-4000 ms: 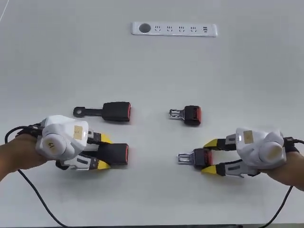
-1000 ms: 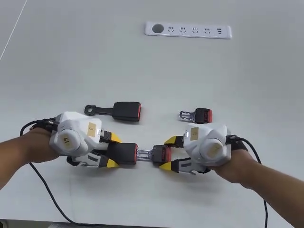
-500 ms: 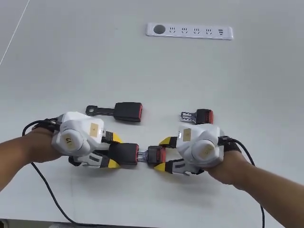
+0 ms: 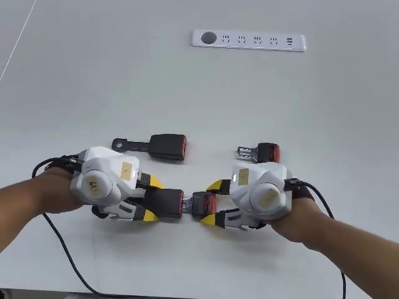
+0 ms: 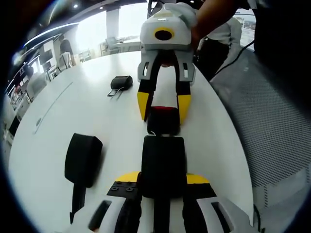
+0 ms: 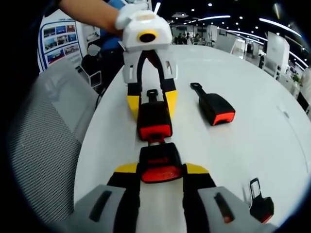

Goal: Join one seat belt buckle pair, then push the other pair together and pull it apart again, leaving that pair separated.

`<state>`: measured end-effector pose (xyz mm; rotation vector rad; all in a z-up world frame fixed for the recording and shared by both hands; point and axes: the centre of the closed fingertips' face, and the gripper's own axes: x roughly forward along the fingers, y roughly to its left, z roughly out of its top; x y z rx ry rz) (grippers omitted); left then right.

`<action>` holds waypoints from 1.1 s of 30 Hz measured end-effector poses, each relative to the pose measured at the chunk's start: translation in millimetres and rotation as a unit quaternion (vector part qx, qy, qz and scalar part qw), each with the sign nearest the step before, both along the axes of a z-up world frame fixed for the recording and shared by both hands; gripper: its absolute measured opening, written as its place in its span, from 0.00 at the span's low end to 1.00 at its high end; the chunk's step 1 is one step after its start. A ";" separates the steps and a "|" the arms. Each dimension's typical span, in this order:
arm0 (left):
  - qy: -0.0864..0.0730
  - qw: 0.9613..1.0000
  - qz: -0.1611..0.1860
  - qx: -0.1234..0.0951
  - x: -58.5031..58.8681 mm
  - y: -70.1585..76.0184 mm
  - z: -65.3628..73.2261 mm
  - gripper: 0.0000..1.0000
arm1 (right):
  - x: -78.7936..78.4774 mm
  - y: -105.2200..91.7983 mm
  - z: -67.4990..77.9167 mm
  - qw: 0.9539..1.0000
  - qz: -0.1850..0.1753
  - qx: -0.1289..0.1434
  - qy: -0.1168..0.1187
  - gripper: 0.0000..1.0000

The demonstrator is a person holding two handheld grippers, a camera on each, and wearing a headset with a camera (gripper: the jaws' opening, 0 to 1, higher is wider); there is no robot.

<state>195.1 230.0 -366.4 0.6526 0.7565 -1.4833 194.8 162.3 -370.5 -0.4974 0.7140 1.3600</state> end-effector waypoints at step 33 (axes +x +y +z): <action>-0.007 1.000 -0.008 -0.002 0.4 2.4 -7.9 0.32 | -2.7 5.5 0.7 1.000 -0.006 0.008 -0.018 0.33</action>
